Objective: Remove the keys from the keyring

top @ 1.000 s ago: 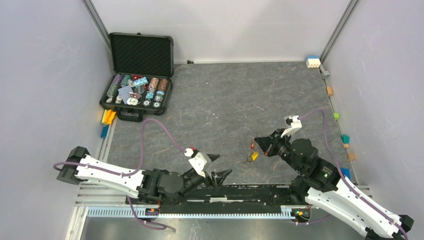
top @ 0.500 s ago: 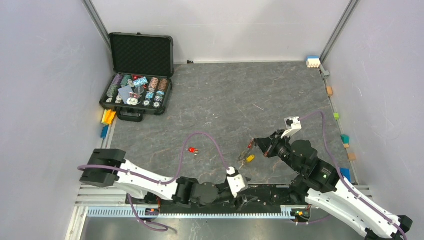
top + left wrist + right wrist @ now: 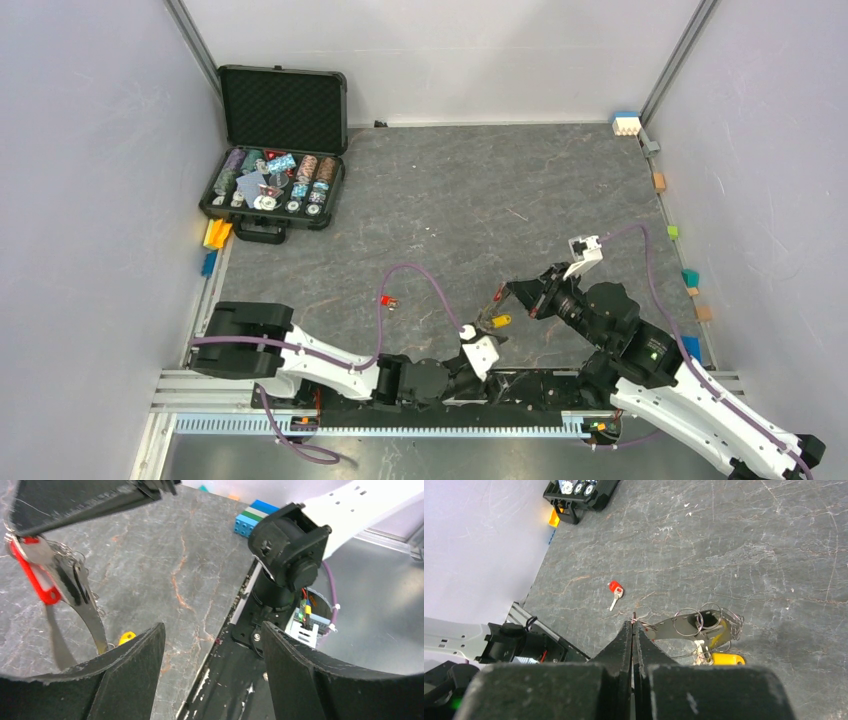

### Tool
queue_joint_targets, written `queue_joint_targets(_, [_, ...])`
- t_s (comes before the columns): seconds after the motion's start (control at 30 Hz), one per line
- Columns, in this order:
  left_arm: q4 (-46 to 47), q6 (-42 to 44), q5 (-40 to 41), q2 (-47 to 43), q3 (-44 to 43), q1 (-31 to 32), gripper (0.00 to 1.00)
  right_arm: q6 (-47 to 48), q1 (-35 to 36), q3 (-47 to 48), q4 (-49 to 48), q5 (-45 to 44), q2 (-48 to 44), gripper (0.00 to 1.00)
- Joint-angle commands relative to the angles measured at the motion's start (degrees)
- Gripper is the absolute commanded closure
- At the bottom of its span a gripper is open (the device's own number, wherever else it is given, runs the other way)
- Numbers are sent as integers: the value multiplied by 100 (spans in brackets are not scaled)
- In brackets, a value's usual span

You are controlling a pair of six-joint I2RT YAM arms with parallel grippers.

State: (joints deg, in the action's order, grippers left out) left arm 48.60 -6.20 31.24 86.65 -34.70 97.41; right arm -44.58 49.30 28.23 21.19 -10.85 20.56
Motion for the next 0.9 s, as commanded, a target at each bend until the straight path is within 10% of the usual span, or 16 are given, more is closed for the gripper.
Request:
queue_joint_targets(0.0, [651,286,27,-76,151,-203,23,27,21,68,-162,276,-64,100])
queue_joint_targets(0.87, [2154,479,372,452,895,-333,17,476,21,-46,162,1523,-194,100])
